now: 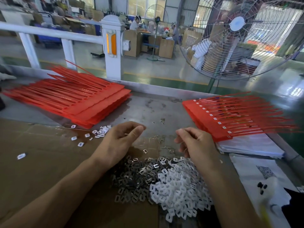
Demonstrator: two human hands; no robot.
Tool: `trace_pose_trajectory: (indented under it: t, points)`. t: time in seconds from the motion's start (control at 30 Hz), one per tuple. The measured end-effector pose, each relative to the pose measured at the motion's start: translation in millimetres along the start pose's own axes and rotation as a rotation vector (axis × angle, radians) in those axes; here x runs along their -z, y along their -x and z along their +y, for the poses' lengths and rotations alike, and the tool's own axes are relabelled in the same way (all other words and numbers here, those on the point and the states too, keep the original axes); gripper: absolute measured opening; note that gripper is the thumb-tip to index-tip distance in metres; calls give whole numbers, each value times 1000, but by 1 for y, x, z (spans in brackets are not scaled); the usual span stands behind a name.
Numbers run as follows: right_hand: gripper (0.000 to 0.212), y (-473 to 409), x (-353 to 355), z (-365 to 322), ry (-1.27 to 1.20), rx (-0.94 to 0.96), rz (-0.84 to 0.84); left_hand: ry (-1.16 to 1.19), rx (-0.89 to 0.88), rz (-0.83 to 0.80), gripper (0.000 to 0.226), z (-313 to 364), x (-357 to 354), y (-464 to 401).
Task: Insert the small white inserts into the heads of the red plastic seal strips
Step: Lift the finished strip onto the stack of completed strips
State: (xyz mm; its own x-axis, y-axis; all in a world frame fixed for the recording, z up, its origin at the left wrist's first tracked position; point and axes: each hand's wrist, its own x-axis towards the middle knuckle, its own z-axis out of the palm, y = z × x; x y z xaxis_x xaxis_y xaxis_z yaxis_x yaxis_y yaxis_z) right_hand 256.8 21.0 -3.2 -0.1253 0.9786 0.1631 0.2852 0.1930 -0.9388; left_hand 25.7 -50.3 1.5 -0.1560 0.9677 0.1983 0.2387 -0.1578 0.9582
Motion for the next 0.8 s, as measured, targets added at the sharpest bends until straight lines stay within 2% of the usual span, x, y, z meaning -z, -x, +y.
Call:
trace_pose_trajectory:
  t: [0.07, 0.2, 0.3, 0.33, 0.37, 0.43, 0.53, 0.6, 0.7, 0.8]
  points:
    - [21, 0, -2, -1, 19, 9, 3, 44, 17, 63, 20, -1, 1, -5]
    - [22, 1, -3, -1, 64, 15, -22, -120, -3, 209, 16, -10, 11, -31]
    - [19, 1, -3, 0, 69, 28, -19, 315, 286, 286, 21, -12, 19, -47]
    - [19, 1, -3, 0, 67, 33, -14, 415, 348, 323, 23, -13, 21, -50]
    - [19, 1, -3, -1, 69, 35, -12, 419, 364, 359, 23, -14, 24, -53]
    - [20, 1, -3, -1, 72, 31, -15, 247, 264, 434, 18, -18, 30, -55]
    - [21, 1, -4, -1, 69, 17, -25, -253, -39, 586, 15, -16, 48, -57]
    - [23, 2, -4, -3, 84, 10, -37, -474, -139, 661, 16, -12, 61, -60]
    - [23, 5, -5, -7, 76, 1, -64, -741, -98, 723, 20, -15, 76, -68]
    - [23, 8, -6, -9, 100, 2, -68, -921, 136, 667, 38, -21, 91, -75]
